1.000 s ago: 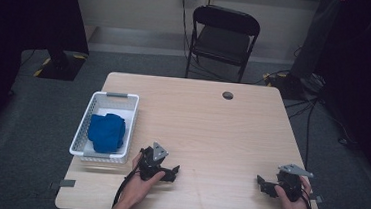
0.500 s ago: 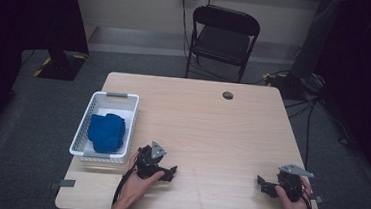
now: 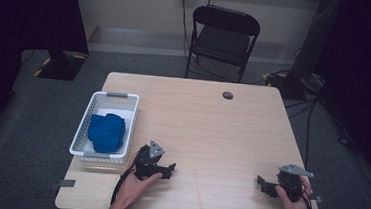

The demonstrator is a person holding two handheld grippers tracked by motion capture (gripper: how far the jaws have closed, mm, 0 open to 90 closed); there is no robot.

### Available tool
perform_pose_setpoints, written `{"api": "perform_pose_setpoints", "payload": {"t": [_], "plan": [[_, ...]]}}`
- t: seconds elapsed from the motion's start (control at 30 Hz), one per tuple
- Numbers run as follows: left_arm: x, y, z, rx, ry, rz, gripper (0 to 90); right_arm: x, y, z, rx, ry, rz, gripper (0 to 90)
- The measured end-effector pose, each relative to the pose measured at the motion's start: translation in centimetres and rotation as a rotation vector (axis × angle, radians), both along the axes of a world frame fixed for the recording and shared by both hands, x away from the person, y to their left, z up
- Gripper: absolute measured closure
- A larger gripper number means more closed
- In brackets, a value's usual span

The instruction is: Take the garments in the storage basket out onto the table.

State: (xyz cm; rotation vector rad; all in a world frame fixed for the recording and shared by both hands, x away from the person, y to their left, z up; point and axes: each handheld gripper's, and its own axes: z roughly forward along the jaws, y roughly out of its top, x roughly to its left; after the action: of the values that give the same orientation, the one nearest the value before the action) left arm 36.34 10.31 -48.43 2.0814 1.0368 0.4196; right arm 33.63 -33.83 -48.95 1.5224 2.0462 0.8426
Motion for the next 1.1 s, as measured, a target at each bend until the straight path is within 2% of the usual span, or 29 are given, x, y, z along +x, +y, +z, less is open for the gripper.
{"api": "perform_pose_setpoints", "payload": {"t": [0.03, 0.2, 0.3, 0.33, 0.4, 0.43, 0.5, 0.57, 0.67, 0.87, 0.93, 1.1], "plan": [[-0.1, 0.0, 0.1, 0.007, -0.005, -0.007, 16.1, 0.0, 0.0, 0.0, 0.000, 0.000, 0.000, 7.3], [-0.1, 0.2, 0.8, -0.042, -0.010, -0.016, 16.4, 0.0, 0.0, 0.0, 0.000, 0.000, 0.000, 7.3], [-0.1, 0.3, 1.3, -0.035, -0.029, -0.019, 16.5, 0.0, 0.0, 0.0, 0.000, 0.000, 0.000, 7.3], [-0.1, 0.4, 1.5, -0.045, -0.032, -0.019, 16.4, 0.0, 0.0, 0.0, 0.000, 0.000, 0.000, 7.3], [-0.1, 0.6, 1.8, -0.109, 0.007, -0.035, 16.4, 0.0, 0.0, 0.0, 0.000, 0.000, 0.000, 7.3], [-0.2, 0.6, 2.0, -0.118, 0.006, -0.040, 16.7, 0.0, 0.0, 0.0, 0.000, 0.000, 0.000, 7.3], [-0.3, 0.6, 2.3, -0.086, -0.021, -0.041, 16.6, 0.0, 0.0, 0.0, 0.000, 0.000, 0.000, 7.3], [-0.3, 0.9, 2.6, -0.109, -0.016, -0.045, 16.9, 0.0, 0.0, 0.0, 0.000, 0.000, 0.000, 7.3], [-0.2, 1.4, 3.2, -0.105, -0.033, -0.036, 17.4, 0.0, 0.0, 0.0, 0.000, 0.000, 0.000, 7.3], [0.0, 2.8, 4.6, -0.147, -0.052, -0.014, 17.2, 0.0, 0.0, 0.0, 0.000, 0.000, 0.000, 7.3], [0.0, 3.2, 4.8, -0.149, -0.047, -0.027, 17.1, 0.0, 0.0, 0.0, 0.000, 0.000, 0.000, 7.3], [0.0, 3.3, 5.4, -0.118, -0.063, -0.044, 17.0, 0.0, 0.0, 0.0, 0.000, 0.000, 0.000, 7.3]]}}
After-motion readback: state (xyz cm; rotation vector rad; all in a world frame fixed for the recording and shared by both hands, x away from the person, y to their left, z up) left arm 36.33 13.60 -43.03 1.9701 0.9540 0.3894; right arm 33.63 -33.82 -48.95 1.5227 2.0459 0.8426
